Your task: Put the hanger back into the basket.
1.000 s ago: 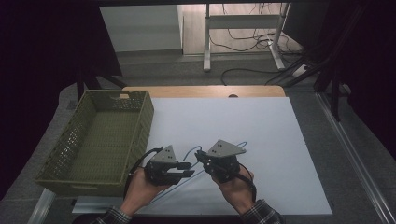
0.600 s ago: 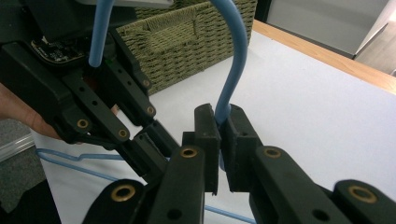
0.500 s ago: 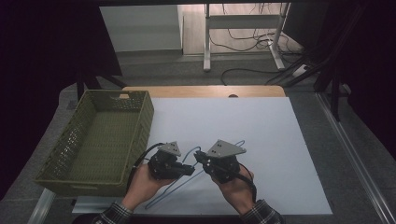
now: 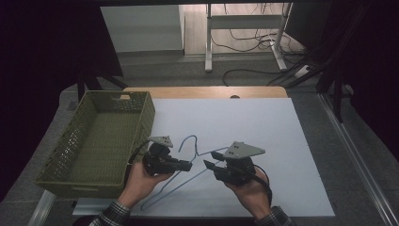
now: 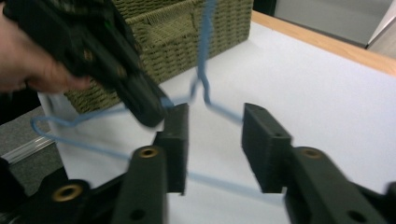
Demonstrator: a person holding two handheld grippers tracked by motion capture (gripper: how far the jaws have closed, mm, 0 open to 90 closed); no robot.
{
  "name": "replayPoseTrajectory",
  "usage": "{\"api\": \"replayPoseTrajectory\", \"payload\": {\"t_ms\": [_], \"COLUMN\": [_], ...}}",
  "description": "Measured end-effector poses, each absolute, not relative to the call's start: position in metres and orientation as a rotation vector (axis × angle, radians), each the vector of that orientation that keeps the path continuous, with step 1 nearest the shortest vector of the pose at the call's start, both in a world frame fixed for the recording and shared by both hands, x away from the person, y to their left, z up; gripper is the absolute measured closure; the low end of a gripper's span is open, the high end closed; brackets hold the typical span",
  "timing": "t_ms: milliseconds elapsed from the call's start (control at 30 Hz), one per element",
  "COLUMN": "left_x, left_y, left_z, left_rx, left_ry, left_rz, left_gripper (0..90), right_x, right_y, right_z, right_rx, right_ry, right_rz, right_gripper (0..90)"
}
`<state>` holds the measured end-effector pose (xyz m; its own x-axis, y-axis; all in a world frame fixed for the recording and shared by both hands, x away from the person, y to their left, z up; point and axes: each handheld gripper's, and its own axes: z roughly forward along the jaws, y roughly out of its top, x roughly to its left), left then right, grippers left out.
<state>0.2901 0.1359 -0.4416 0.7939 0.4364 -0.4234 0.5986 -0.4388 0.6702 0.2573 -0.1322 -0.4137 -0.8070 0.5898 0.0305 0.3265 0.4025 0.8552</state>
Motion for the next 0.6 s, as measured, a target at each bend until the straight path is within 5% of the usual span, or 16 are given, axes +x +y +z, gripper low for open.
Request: {"api": "replayPoseTrajectory", "payload": {"t_ms": [400,600], "left_x": [0.300,0.307], "left_y": [0.164,0.187], "left_z": [-0.407,-0.386], "left_rx": [2.025,1.999], "left_ry": [0.831,0.852], "left_rz": [-0.230,-0.211], "left_gripper": [87.4,87.4], "right_x": [0.246,0.241], "right_y": [-0.186,-0.209], "right_z": [-0.414,-0.420], "right_rx": [0.893,0.951], "right_ry": [2.418,2.397], "right_rz": [1.325,1.287], "right_gripper": [15.8,8.5]}}
